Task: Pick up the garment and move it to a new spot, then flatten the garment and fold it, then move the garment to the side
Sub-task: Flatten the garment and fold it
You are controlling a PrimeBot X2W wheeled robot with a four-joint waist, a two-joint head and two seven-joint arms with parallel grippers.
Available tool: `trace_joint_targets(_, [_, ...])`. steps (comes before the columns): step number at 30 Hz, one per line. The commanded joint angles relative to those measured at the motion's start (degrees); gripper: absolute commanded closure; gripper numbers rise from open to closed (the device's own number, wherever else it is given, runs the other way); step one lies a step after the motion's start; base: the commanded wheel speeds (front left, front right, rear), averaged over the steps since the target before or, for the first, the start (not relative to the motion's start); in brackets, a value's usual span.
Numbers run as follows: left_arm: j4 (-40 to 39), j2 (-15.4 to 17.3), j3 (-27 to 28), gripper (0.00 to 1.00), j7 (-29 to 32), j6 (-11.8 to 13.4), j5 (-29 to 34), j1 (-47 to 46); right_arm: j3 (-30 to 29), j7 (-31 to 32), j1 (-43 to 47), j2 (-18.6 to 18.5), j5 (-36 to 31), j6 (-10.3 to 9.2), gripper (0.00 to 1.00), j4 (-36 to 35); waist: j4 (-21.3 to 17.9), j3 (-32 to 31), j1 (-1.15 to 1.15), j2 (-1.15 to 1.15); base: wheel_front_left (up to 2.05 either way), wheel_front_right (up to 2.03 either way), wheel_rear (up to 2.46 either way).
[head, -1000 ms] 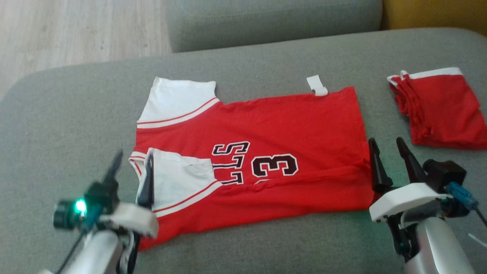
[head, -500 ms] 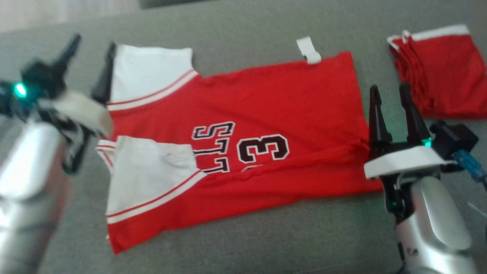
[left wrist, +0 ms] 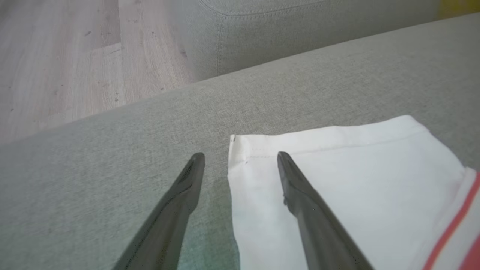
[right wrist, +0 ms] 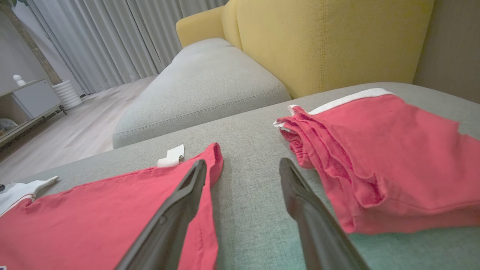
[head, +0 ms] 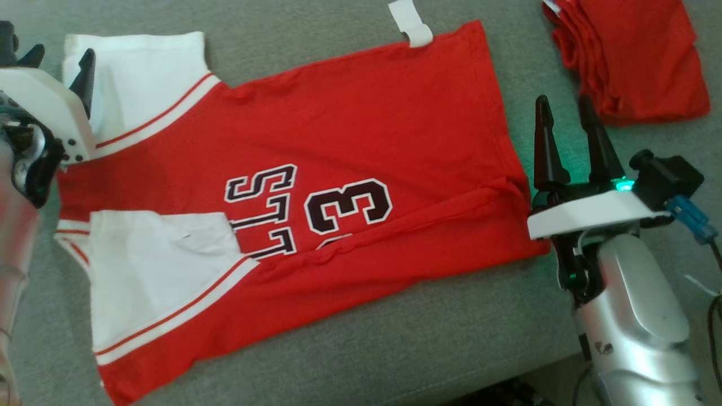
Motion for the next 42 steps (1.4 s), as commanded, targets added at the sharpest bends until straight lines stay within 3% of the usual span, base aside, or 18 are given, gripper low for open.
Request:
trace_joint_targets(1, [-0.65,2.93,1.87,0.00,0.33,0.00,-0.02,-2.77,1.17,-0.64,-1.29,-0.11,0.29,-0.11,0.00,-1.62,-0.76,0.76,-0.01,0.00,0.00,0.00,0.00])
trace_joint_targets(13, [6.06,3.16,-0.99,0.00,5.95,-0.35,-2.08,-6.26,1.62,-0.78,-2.43,-0.11,0.86,-0.11,0.00,-1.59,-1.39,2.19,-0.01,0.00,0.00,0.00,0.00])
trace_joint_targets(14, [6.26,2.94,-1.32,0.05,7.03,-0.36,-2.65,-6.30,1.52,-0.78,-2.43,-0.11,0.79,-0.11,0.00,-1.65,-1.36,2.26,-0.01,0.00,0.00,0.00,0.00])
trace_joint_targets(15, [6.19,2.73,-1.76,0.80,8.09,-0.37,-3.30,-6.26,1.37,-0.78,-2.44,-0.11,0.70,-0.11,0.00,-1.71,-1.29,2.29,-0.01,0.00,0.00,0.00,0.00])
trace_joint_targets(16, [5.93,2.60,-2.27,1.00,8.99,-0.37,-3.98,-6.18,1.17,-0.79,-2.44,-0.11,0.58,-0.11,0.00,-1.75,-1.18,2.29,-0.01,0.00,0.00,0.00,0.00])
trace_joint_targets(20, [3.84,2.43,-3.67,1.00,7.97,-0.38,-5.86,-6.01,-0.08,-0.79,-2.31,-0.11,-0.26,-0.11,0.00,-1.56,-0.14,1.62,-0.01,0.00,0.00,0.00,0.00])
trace_joint_targets(27, [0.26,0.03,-5.73,1.00,-2.02,-0.39,-6.10,-4.71,-2.83,1.29,-2.82,-0.11,-6.18,-0.11,0.00,-0.60,4.37,-2.70,-0.01,0.00,0.00,0.00,0.00])
trace_joint_targets(35, [-7.44,-1.37,-8.75,1.00,-10.89,-0.39,-4.16,-1.67,-6.22,13.08,-6.72,-0.11,-13.85,-0.11,0.00,-0.14,10.15,-6.09,-0.01,0.00,0.00,0.00,0.00])
trace_joint_targets(42, [-19.94,-1.04,-11.31,1.00,-11.12,0.63,-3.00,3.74,-10.25,24.66,-13.76,-2.24,-17.74,-0.11,0.00,7.67,14.32,-6.80,-0.01,0.00,0.00,0.00,0.00])
